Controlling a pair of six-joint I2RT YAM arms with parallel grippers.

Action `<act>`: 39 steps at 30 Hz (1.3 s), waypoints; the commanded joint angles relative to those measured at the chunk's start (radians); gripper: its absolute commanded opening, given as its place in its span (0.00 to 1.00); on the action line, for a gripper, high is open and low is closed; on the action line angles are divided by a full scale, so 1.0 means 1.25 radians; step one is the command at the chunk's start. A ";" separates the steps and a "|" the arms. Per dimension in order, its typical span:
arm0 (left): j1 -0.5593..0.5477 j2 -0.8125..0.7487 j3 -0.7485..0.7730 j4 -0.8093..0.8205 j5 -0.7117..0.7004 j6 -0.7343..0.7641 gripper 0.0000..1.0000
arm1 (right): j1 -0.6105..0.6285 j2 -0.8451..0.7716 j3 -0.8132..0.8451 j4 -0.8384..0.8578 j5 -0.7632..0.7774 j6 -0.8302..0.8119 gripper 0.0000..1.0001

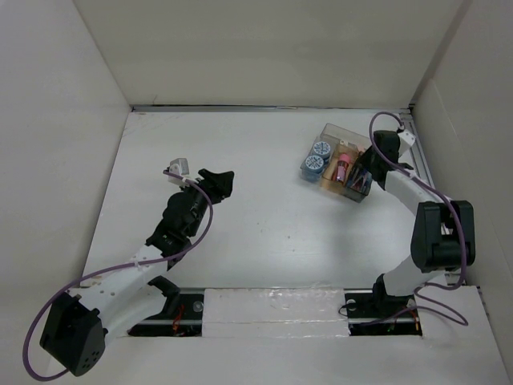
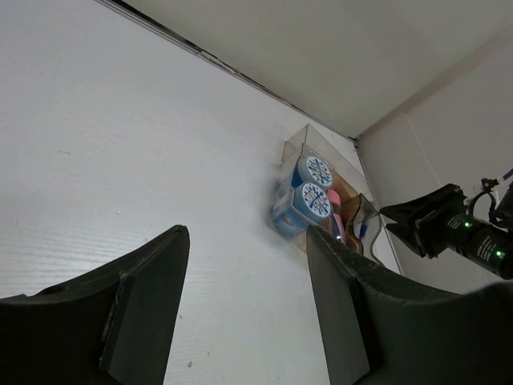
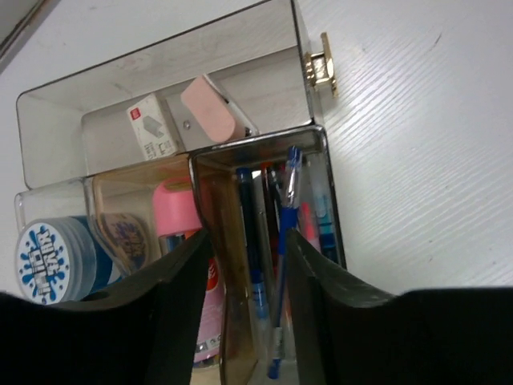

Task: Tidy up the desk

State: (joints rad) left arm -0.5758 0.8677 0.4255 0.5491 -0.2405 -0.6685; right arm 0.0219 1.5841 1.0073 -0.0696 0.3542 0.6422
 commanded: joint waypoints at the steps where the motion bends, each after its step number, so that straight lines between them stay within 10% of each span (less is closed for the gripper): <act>1: -0.002 -0.014 0.036 0.023 -0.019 0.016 0.57 | 0.022 -0.039 0.027 0.003 -0.008 -0.008 0.49; 8: -0.002 -0.009 0.035 0.031 -0.013 0.019 0.57 | 0.127 -0.197 0.014 0.008 -0.038 -0.019 0.52; 14: -0.002 -0.011 0.036 0.027 -0.035 0.037 0.60 | 0.390 -0.310 -0.024 0.107 -0.125 -0.131 0.01; 24: -0.002 -0.092 -0.041 0.090 -0.117 0.033 0.62 | 0.692 -0.325 -0.150 0.225 -0.185 -0.207 0.00; 33: 0.005 -0.123 -0.035 0.005 -0.177 -0.025 0.62 | 0.745 -0.259 -0.200 0.289 -0.188 -0.168 0.60; 39: 0.005 -0.133 -0.058 -0.034 -0.170 -0.058 0.61 | 0.760 -0.245 -0.230 0.324 -0.177 -0.166 0.66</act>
State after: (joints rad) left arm -0.5743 0.7090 0.3664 0.5297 -0.4404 -0.7094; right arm 0.9623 1.2728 0.7288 0.2264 0.1268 0.4255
